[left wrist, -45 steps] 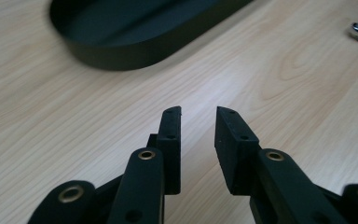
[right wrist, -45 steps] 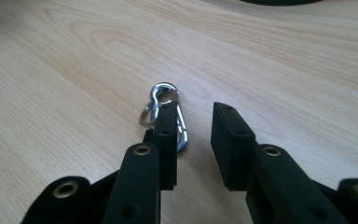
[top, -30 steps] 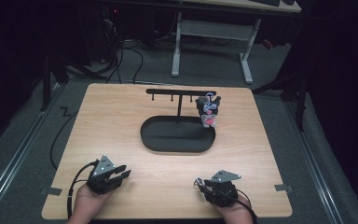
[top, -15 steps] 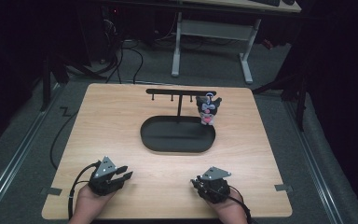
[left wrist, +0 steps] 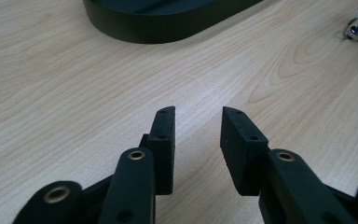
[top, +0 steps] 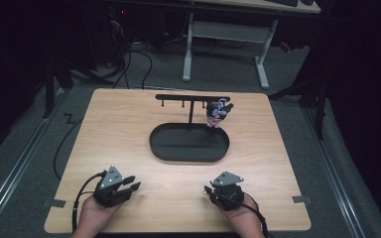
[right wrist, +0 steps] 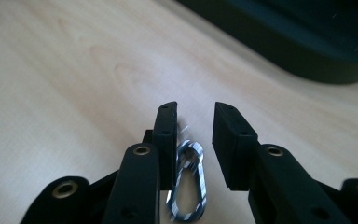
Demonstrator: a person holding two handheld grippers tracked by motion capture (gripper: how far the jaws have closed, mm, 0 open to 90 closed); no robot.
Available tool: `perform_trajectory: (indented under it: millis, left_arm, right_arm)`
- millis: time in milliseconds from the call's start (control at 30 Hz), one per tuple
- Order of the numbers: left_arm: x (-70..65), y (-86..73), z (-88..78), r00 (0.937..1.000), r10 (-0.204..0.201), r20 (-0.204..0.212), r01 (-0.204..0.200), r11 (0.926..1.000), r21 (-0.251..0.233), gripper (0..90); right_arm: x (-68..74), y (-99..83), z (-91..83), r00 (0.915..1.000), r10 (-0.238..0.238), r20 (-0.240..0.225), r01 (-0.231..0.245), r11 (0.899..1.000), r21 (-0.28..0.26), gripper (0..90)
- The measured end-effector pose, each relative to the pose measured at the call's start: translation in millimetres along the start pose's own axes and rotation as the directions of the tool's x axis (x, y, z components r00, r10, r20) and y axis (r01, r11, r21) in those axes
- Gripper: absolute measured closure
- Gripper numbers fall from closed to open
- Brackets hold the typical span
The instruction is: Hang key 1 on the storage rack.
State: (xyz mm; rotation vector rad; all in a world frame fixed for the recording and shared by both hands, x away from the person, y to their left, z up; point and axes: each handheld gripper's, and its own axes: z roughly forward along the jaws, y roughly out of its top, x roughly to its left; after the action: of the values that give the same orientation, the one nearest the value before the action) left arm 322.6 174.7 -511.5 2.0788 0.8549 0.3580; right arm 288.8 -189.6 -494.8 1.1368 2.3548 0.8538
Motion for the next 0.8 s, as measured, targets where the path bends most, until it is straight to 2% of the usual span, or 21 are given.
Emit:
perform_trajectory:
  millis: [33, 133, 233, 333, 433, 467, 533, 567, 600, 633, 667, 700, 733, 800]
  left_arm:
    - [-0.8, 0.1, 0.6, 1.0000, 0.003, -0.002, -0.003, 1.0000, 0.002, 66.0]
    - [-1.9, 0.5, 0.7, 1.0000, 0.009, 0.001, -0.009, 1.0000, 0.003, 66.0]
    - [-2.8, 0.7, 0.9, 0.9999, 0.014, 0.001, -0.014, 0.9999, 0.006, 65.8]
    - [-3.0, 0.7, 1.3, 0.9999, 0.012, 0.001, -0.012, 0.9999, 0.006, 65.6]
    - [-2.5, 0.5, 1.8, 0.9999, 0.012, -0.001, -0.012, 0.9999, 0.007, 65.5]
    - [-1.9, 0.4, 2.0, 0.9999, 0.012, -0.002, -0.012, 0.9999, 0.007, 65.2]
    - [-1.6, 0.4, 2.1, 0.9999, 0.011, -0.003, -0.011, 0.9999, 0.006, 65.2]
    - [-1.2, 0.4, 2.4, 0.9999, 0.013, -0.001, -0.013, 0.9999, 0.009, 65.2]
    - [-1.2, 0.4, 2.4, 0.9999, 0.013, -0.001, -0.013, 0.9999, 0.009, 65.2]
    - [-1.4, 0.7, 2.5, 0.9998, 0.018, -0.001, -0.018, 0.9998, 0.009, 65.2]
    - [-1.4, 0.7, 2.5, 0.9998, 0.018, -0.001, -0.018, 0.9998, 0.009, 65.1]
    - [-2.0, 0.9, 2.3, 0.9997, 0.023, -0.003, -0.022, 0.9997, 0.007, 65.1]
    - [-2.0, 0.9, 2.3, 0.9997, 0.023, -0.003, -0.022, 0.9997, 0.007, 65.0]
    - [-2.2, 1.1, 1.9, 0.9996, 0.030, -0.003, -0.030, 0.9995, 0.007, 64.7]
  right_arm:
    - [6.1, -8.2, -2.4, 1.0000, -0.007, 0.004, 0.007, 1.000, 0.013, 72.8]
    - [8.9, -16.8, -3.5, 0.9999, 0.007, 0.011, -0.007, 1.000, 0.025, 72.5]
    - [3.8, -19.2, -0.4, 0.9985, 0.053, 0.018, -0.053, 0.998, 0.032, 64.4]
    - [-0.1, -16.7, 1.1, 0.9978, 0.065, 0.013, -0.065, 0.997, 0.028, 64.6]
    - [-5.1, -11.9, 4.4, 0.9984, 0.056, -0.001, -0.056, 0.997, 0.048, 70.1]
    - [-7.8, -9.7, 6.4, 0.9977, 0.058, -0.034, -0.056, 0.997, 0.060, 73.4]
    - [-8.5, -8.5, 7.3, 0.9977, 0.053, -0.043, -0.050, 0.996, 0.074, 74.3]
    - [-9.3, -5.3, 8.4, 0.9978, 0.041, -0.053, -0.035, 0.993, 0.109, 75.4]
    - [-9.3, -5.3, 8.4, 0.9978, 0.041, -0.053, -0.035, 0.993, 0.109, 75.4]
    - [-10.7, -1.1, 8.9, 0.9978, 0.019, -0.064, -0.010, 0.991, 0.134, 76.9]
    - [-10.7, -1.1, 8.9, 0.9978, 0.019, -0.064, -0.010, 0.991, 0.134, 76.9]
    - [-12.0, 2.8, 9.6, 0.9963, 0.019, -0.084, -0.005, 0.987, 0.162, 78.0]
    - [-12.0, 2.8, 9.6, 0.9963, 0.019, -0.084, -0.005, 0.987, 0.162, 78.0]
    - [-14.3, 7.0, 11.8, 0.9953, 0.013, -0.096, 0.007, 0.979, 0.203, 78.7]
